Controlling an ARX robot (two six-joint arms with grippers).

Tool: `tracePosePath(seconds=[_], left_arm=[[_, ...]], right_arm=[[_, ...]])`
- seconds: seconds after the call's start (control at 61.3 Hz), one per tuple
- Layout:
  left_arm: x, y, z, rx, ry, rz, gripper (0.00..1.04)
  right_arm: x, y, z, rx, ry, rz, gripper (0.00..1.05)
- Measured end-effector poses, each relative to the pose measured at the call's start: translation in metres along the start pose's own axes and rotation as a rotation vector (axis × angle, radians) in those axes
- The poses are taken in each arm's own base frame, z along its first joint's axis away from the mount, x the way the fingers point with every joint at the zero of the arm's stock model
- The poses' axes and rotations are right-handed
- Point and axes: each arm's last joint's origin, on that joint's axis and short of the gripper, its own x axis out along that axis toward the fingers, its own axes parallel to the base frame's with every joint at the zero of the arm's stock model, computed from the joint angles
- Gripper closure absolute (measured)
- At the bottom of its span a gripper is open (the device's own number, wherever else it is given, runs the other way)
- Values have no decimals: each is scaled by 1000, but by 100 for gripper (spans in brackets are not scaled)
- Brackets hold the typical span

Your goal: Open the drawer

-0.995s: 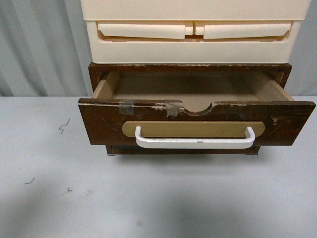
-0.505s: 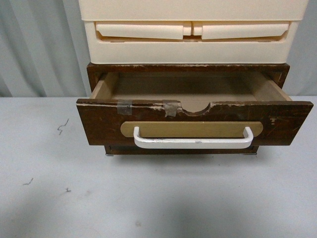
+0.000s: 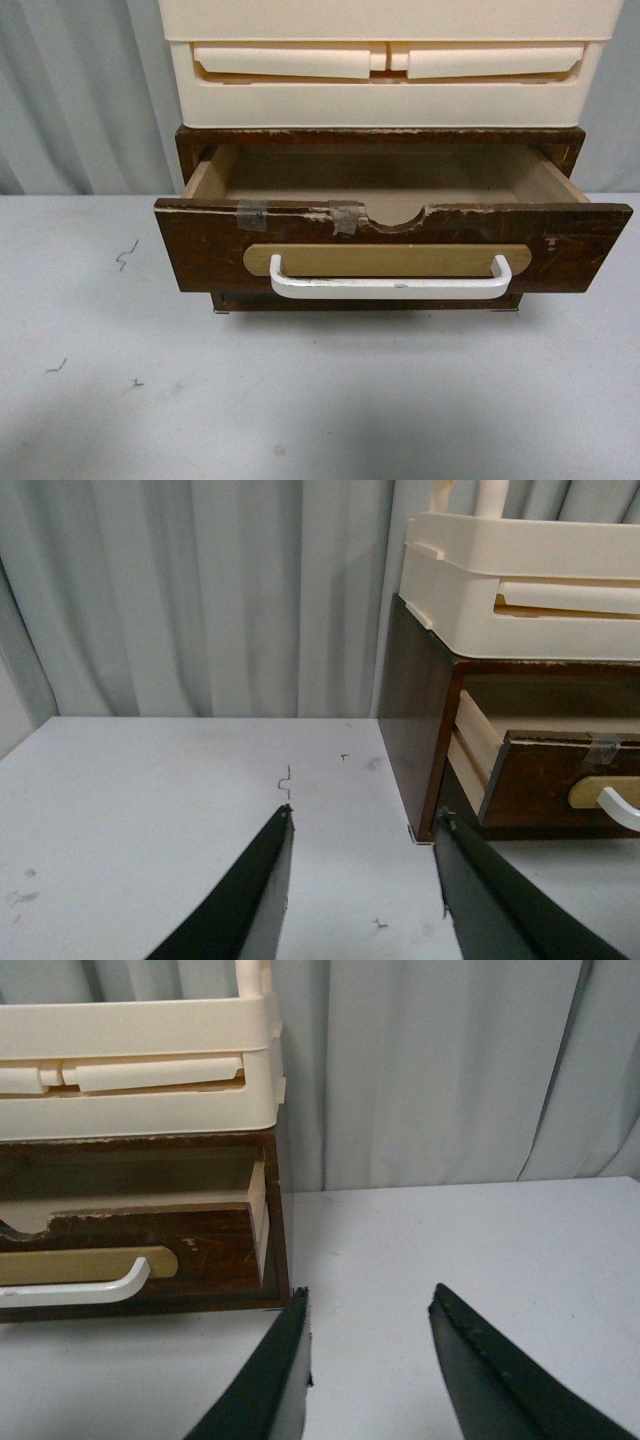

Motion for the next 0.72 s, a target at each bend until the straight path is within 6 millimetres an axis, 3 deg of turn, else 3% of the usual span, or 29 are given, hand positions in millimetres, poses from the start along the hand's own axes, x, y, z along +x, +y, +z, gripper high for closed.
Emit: tracePosePath(seconds=[0.065, 0.179, 0.261, 0.293, 0.717], left_arm=[[0, 0, 0, 0, 0, 0, 42], [0, 0, 0, 0, 0, 0, 25], [0, 0, 0, 0, 0, 0, 7], [0, 0, 0, 0, 0, 0, 6], [0, 0, 0, 0, 0, 0, 7]], right_arm=[[0, 0, 0, 0, 0, 0, 47], [0, 0, 0, 0, 0, 0, 30], [0, 0, 0, 0, 0, 0, 9], [0, 0, 0, 0, 0, 0, 4], [0, 0, 0, 0, 0, 0, 6]])
